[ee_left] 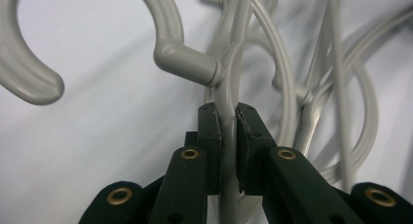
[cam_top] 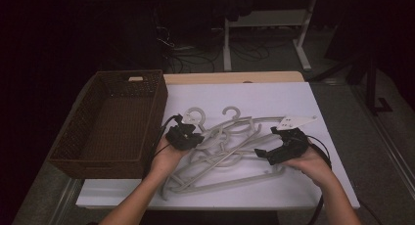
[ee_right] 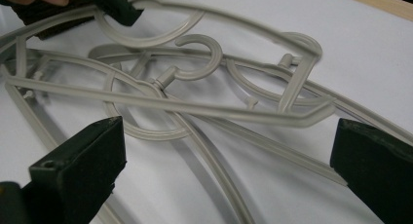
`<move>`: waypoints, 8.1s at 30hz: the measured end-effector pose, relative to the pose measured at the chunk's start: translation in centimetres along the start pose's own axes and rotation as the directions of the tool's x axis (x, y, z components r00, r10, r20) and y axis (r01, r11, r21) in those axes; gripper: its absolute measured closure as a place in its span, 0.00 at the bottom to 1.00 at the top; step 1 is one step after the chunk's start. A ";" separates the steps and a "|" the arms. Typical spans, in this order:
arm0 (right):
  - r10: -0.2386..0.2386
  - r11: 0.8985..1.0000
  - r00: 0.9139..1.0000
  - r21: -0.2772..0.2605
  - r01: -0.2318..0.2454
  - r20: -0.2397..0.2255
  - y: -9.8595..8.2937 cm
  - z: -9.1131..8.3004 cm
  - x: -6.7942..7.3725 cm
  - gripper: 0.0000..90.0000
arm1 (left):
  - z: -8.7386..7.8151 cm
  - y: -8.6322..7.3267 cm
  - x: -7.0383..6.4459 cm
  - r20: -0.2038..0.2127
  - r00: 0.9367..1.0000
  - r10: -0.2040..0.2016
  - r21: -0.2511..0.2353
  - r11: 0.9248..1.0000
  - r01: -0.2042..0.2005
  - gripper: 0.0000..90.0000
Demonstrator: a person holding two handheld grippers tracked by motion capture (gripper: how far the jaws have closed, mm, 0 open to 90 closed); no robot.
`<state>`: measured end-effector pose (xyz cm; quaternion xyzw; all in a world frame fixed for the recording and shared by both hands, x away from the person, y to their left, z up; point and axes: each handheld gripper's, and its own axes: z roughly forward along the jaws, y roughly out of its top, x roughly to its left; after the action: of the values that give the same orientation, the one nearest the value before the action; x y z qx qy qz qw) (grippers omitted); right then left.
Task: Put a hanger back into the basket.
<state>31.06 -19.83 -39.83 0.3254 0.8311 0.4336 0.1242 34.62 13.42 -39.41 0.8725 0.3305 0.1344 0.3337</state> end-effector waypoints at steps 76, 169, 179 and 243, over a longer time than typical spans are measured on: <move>0.086 0.996 0.996 -0.014 -0.086 0.010 -2.6 0.2 -0.4 0.00 | -14.0 -8.9 25.9 -0.311 0.942 -0.123 0.114 0.980 0.165 0.91; 0.067 0.998 0.998 -0.008 -0.067 0.003 -2.6 0.0 -0.5 0.00 | 2.5 -3.8 -1.8 0.241 0.938 0.248 0.029 0.965 -0.262 0.59; 0.067 0.998 0.998 -0.012 -0.067 0.001 -2.6 0.0 -0.6 0.00 | 3.1 -4.3 -1.6 0.220 0.936 0.273 0.085 0.951 -0.298 0.63; 0.054 0.998 0.998 0.013 -0.054 -0.017 -2.7 0.5 -0.4 0.00 | 0.1 -3.0 0.6 0.465 0.865 0.190 -0.139 0.980 -0.141 0.82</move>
<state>30.43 -20.89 -42.26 0.3446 0.8258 0.4344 0.1031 33.70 15.46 -41.52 0.8860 0.1551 -0.0394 0.4352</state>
